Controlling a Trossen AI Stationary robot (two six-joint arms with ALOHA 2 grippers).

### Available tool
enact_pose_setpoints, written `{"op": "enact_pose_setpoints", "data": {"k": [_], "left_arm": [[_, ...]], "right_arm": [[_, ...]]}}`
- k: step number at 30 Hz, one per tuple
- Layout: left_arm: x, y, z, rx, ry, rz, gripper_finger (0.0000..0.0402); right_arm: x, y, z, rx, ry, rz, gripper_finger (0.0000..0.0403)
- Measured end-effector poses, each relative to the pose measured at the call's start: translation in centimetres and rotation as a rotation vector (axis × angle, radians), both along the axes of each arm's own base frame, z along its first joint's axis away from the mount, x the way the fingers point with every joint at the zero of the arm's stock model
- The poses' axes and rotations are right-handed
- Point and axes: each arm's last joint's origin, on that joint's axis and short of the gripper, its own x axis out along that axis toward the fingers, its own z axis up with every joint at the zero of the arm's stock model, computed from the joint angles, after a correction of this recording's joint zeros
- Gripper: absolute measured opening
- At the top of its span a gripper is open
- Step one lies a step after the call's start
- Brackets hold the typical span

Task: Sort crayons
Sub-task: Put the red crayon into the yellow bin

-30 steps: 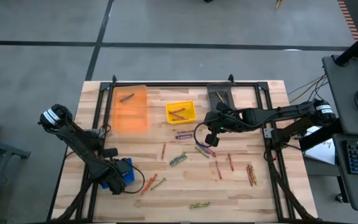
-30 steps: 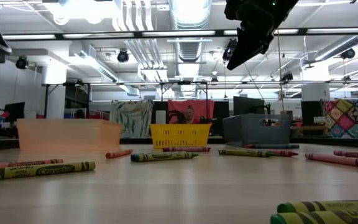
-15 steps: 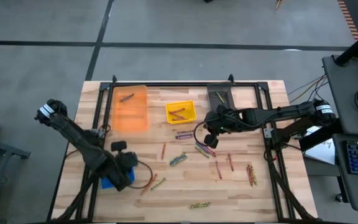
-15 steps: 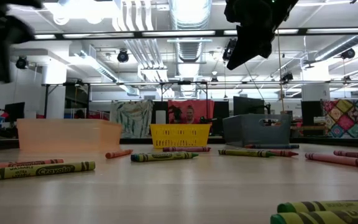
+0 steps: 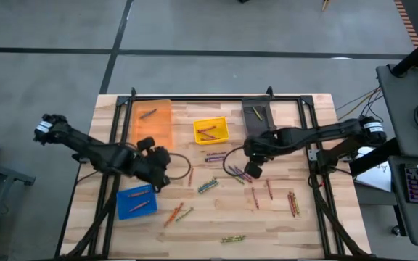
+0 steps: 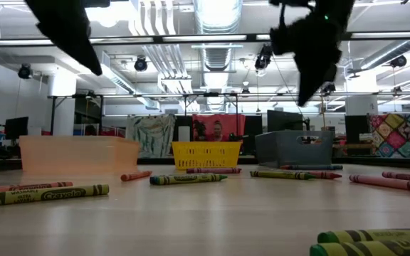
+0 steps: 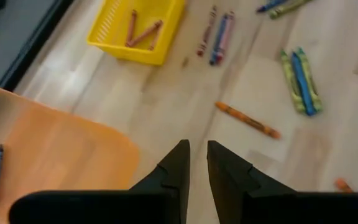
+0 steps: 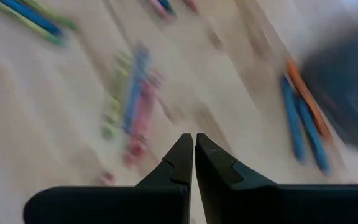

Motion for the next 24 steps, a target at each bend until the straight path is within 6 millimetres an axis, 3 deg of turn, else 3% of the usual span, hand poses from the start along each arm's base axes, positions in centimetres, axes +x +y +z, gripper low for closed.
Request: {"op": "enact_pose_setpoints", "data": {"k": [11,18,24], "left_arm": [[2.1,3.0,0.3,0.143,0.007,-0.076,0.0037],[2.5,5.2,0.6,0.21,0.041,-0.09,0.0037],[3.0,6.4,0.4,0.205,0.045,-0.146,0.0037]], "right_arm": [[-1.7,-2.3,-1.7,0.011,0.292,-0.133,0.0009],[-1.6,-3.0,-2.1,-0.025,0.304,0.055,0.0009],[-1.5,-2.9,-3.3,-0.042,0.245,0.101,0.0009]]}}
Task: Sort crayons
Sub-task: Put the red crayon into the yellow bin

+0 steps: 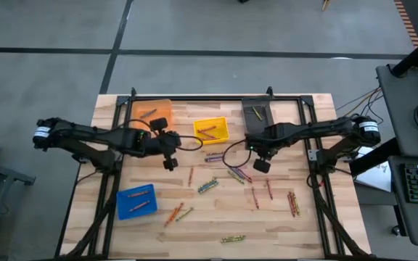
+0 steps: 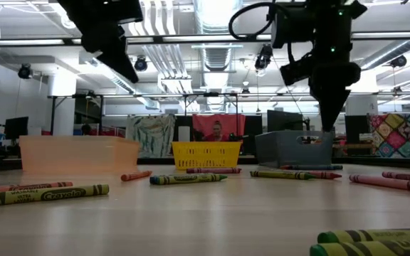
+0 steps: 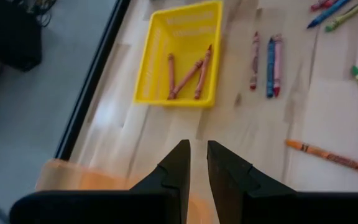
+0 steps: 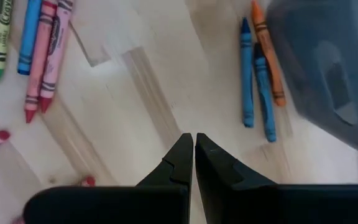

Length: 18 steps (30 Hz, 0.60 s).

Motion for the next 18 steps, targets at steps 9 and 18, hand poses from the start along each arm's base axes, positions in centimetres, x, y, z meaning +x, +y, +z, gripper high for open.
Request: {"op": "enact_pose_setpoints", "data": {"k": [9,18], "left_arm": [[1.2,0.8,-0.3,-0.007,-0.061,-0.088,0.0037],[2.1,0.9,0.1,0.06,-0.114,-0.151,0.0037]], "right_arm": [[-0.7,0.9,-1.4,0.172,0.02,-0.182,0.0009],[-1.6,3.9,-0.6,0.404,0.196,-0.58,0.0009]]}}
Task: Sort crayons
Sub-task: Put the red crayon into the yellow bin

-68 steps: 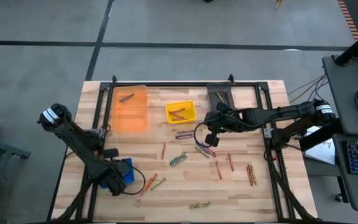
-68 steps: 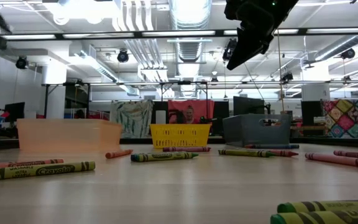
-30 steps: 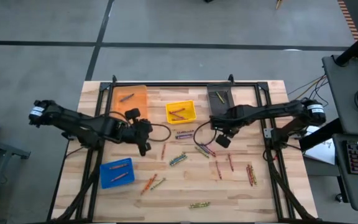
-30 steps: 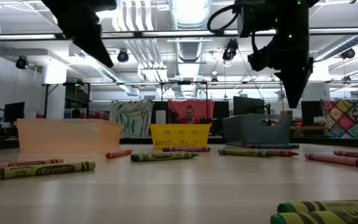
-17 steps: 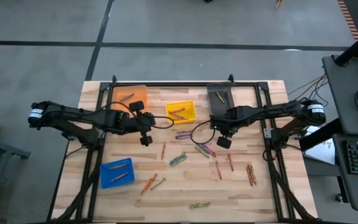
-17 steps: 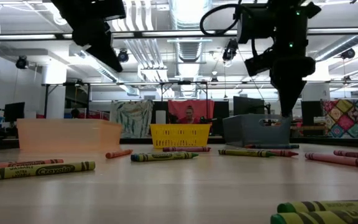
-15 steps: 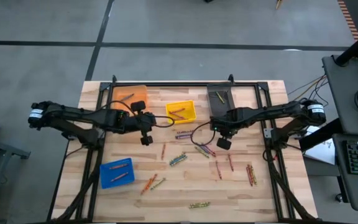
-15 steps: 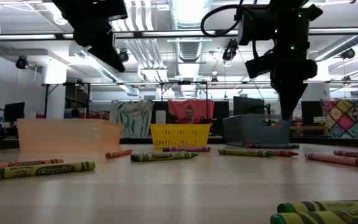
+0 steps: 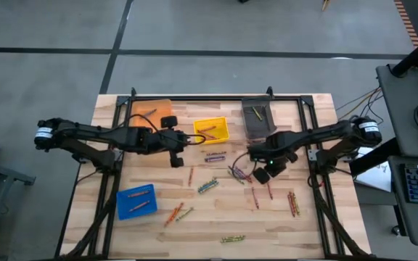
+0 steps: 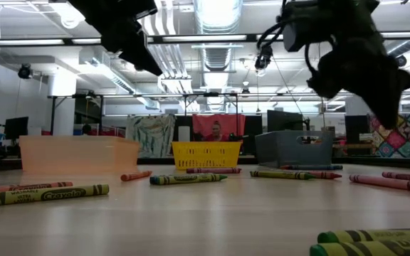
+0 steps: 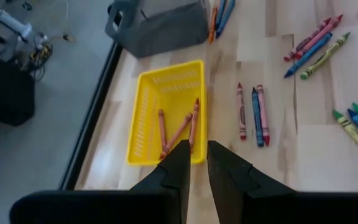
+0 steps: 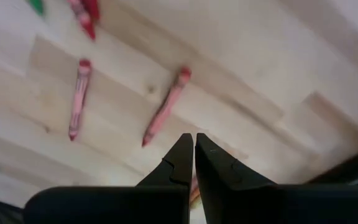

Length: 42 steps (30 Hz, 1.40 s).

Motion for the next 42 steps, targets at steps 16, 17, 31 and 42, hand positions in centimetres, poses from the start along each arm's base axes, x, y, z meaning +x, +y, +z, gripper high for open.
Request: {"op": "enact_pose_setpoints", "data": {"k": [16,17,31,42], "left_arm": [[0.0,2.5,0.2,0.058,0.005,0.048,0.0037],[0.0,2.7,0.2,0.059,0.005,0.053,0.0037],[0.0,3.3,0.3,0.09,0.009,0.051,0.0037],[0.2,3.3,0.6,0.095,-0.022,0.049,0.0037]], "right_arm": [[-0.5,3.6,0.0,-0.087,0.061,-0.079,0.0017],[-0.5,3.7,0.0,-0.097,0.06,-0.089,0.0021],[0.4,4.1,-1.9,-0.17,0.001,-0.164,0.0124],[1.3,4.2,-5.4,-0.245,0.105,-0.128,0.012]]}}
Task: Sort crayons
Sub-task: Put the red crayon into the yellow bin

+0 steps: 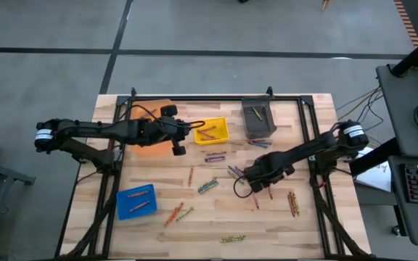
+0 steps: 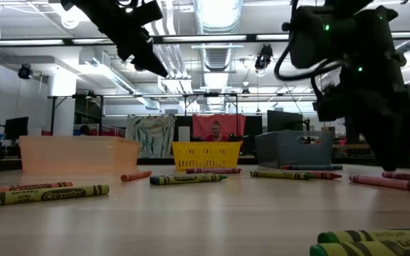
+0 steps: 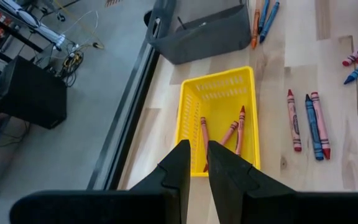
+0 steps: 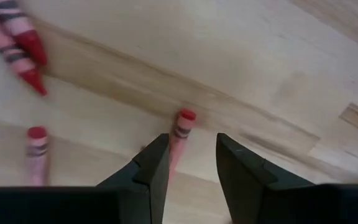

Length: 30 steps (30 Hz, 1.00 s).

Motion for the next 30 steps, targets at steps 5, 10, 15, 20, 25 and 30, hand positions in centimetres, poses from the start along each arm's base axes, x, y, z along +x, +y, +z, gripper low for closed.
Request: {"op": "enact_pose_setpoints", "data": {"k": [5,10,15,20,25,30], "left_arm": [[0.0,0.0,0.0,0.0,-0.002,0.0,0.0037],[0.0,0.0,0.0,-0.005,-0.006,0.004,0.0037],[0.0,0.0,-0.1,-0.013,-0.009,0.009,0.0037],[0.0,0.0,-0.3,-0.014,-0.005,0.01,0.0037],[-0.1,0.0,-0.4,-0.014,-0.001,0.009,0.0037],[-0.1,0.4,-0.3,0.013,0.003,0.003,0.0037]], "right_arm": [[0.4,0.1,-1.4,0.001,0.036,0.057,0.0102],[0.8,0.1,-2.5,0.003,0.06,0.076,0.005],[0.8,0.1,-2.5,0.002,0.052,0.089,0.0014],[0.4,-0.1,-0.7,-0.02,-0.016,0.105,0.0011],[0.2,-1.4,3.9,-0.109,-0.207,0.1,0.0009],[0.2,-4.0,8.1,-0.249,-0.44,0.122,0.0008]]}}
